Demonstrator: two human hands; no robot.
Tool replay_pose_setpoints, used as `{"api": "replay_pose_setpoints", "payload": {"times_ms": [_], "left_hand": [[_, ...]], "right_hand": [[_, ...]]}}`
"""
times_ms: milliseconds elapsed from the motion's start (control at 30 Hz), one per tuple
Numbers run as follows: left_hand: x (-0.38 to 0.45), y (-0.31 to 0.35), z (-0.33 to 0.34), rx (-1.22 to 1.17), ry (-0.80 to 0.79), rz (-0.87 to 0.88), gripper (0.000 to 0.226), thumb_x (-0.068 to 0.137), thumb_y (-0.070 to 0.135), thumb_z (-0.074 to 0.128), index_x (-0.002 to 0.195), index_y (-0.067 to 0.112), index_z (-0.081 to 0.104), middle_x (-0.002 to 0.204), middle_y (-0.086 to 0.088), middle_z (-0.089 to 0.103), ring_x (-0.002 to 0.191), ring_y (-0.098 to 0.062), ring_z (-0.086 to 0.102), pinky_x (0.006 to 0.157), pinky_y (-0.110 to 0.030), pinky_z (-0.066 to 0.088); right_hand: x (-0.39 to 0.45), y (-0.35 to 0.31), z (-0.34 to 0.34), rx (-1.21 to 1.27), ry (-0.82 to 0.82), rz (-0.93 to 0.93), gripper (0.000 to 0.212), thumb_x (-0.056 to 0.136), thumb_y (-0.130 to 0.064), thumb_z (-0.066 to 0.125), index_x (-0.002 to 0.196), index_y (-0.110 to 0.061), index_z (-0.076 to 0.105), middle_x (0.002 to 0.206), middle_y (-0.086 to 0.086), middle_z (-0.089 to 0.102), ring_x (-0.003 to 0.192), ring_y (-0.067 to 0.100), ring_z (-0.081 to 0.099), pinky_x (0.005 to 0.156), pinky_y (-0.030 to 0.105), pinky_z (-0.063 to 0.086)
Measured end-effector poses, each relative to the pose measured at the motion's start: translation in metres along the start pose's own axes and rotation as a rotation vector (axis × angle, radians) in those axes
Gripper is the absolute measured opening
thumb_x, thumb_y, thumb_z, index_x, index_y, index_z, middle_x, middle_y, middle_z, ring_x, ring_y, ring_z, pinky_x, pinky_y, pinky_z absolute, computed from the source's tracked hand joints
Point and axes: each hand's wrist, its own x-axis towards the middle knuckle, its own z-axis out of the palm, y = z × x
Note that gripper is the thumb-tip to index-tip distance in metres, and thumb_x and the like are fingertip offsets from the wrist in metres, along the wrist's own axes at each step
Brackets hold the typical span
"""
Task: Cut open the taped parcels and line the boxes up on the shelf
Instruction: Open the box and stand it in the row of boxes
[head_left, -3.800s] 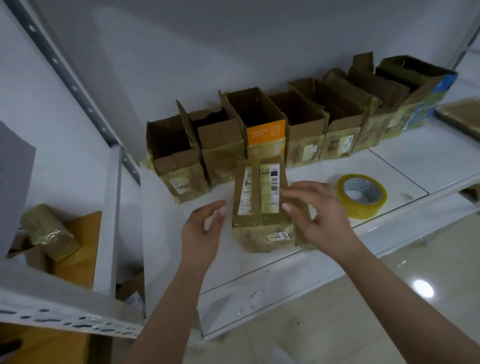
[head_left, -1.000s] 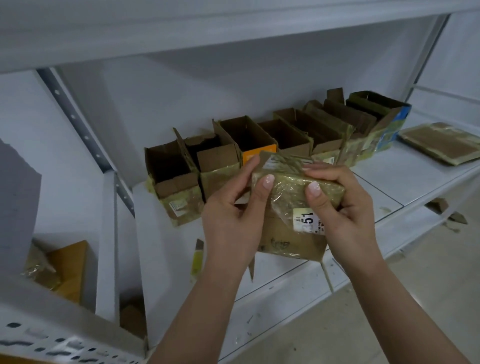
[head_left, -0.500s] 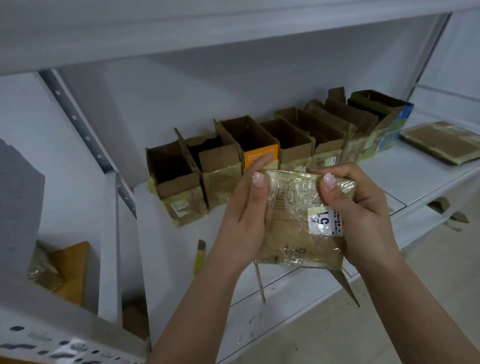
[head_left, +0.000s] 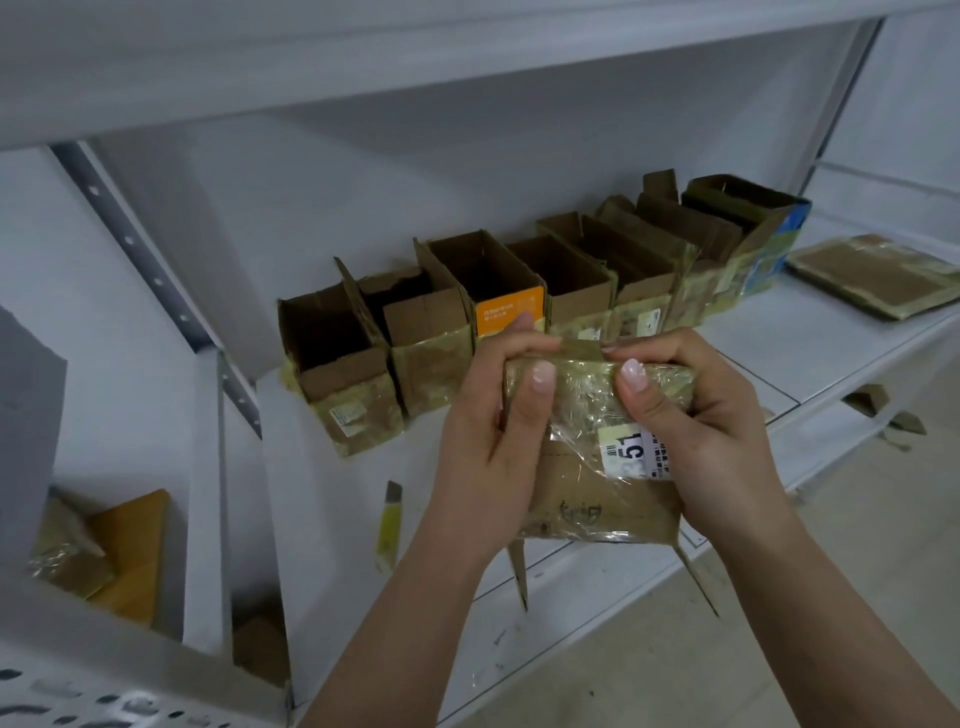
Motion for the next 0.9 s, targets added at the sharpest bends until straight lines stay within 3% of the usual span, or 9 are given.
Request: {"api": "replay_pose_setpoints", "payload": {"times_ms": [200, 367, 467, 567, 733, 900], "left_hand": [[0.001, -0.002, 0.007, -0.085, 0.119, 0.093, 0.01, 0.096, 0.014, 0.053, 0.098, 0.014, 0.063, 0.105, 0.008, 0.068, 0.107, -0.014, 0.064, 0.091, -0.035, 0.051], [-0.001, -0.001, 0.008, -0.076, 0.112, 0.097, 0.01, 0.096, 0.016, 0.054, 0.1, 0.017, 0.063, 0.1, 0.011, 0.067, 0.096, -0.009, 0.064, 0.081, -0.023, 0.049], [-0.002, 0.005, 0.006, -0.068, 0.077, 0.11, 0.016, 0.091, 0.027, 0.064, 0.105, 0.019, 0.066, 0.105, 0.003, 0.068, 0.1, -0.02, 0.065, 0.084, -0.036, 0.053], [0.0, 0.008, 0.008, -0.078, 0.1, 0.15, 0.014, 0.082, 0.021, 0.076, 0.095, 0.017, 0.07, 0.097, 0.004, 0.071, 0.099, -0.023, 0.066, 0.09, -0.047, 0.052], [-0.002, 0.006, 0.01, -0.073, 0.115, 0.159, 0.005, 0.081, 0.018, 0.073, 0.085, 0.019, 0.069, 0.087, 0.006, 0.07, 0.093, -0.025, 0.066, 0.086, -0.044, 0.052], [0.001, 0.0, 0.005, -0.109, 0.103, 0.079, 0.011, 0.082, 0.031, 0.069, 0.09, 0.023, 0.069, 0.094, 0.007, 0.072, 0.096, -0.017, 0.067, 0.082, -0.031, 0.054]], "right_hand": [[-0.001, 0.0, 0.002, -0.016, 0.011, -0.133, 0.009, 0.085, -0.016, 0.068, 0.093, -0.015, 0.07, 0.1, -0.004, 0.073, 0.098, 0.014, 0.068, 0.083, 0.025, 0.052], [-0.001, 0.0, 0.001, -0.065, 0.008, -0.162, 0.005, 0.086, -0.016, 0.068, 0.09, -0.017, 0.069, 0.095, -0.009, 0.072, 0.093, 0.01, 0.068, 0.08, 0.02, 0.051], [-0.002, 0.0, -0.002, -0.04, -0.053, -0.125, 0.015, 0.089, -0.028, 0.064, 0.096, -0.016, 0.066, 0.1, -0.004, 0.07, 0.098, 0.016, 0.066, 0.083, 0.027, 0.053], [-0.004, 0.001, 0.0, -0.049, -0.061, -0.172, 0.02, 0.089, -0.026, 0.061, 0.096, -0.008, 0.065, 0.098, 0.0, 0.069, 0.096, 0.017, 0.066, 0.083, 0.027, 0.052], [-0.006, 0.004, 0.002, -0.085, -0.034, -0.222, 0.014, 0.089, -0.023, 0.062, 0.091, -0.009, 0.065, 0.092, 0.002, 0.068, 0.091, 0.019, 0.066, 0.081, 0.029, 0.052], [-0.006, 0.002, -0.004, 0.08, -0.055, -0.158, 0.018, 0.095, -0.02, 0.053, 0.102, -0.01, 0.067, 0.106, 0.001, 0.071, 0.106, 0.022, 0.066, 0.089, 0.029, 0.052]]}}
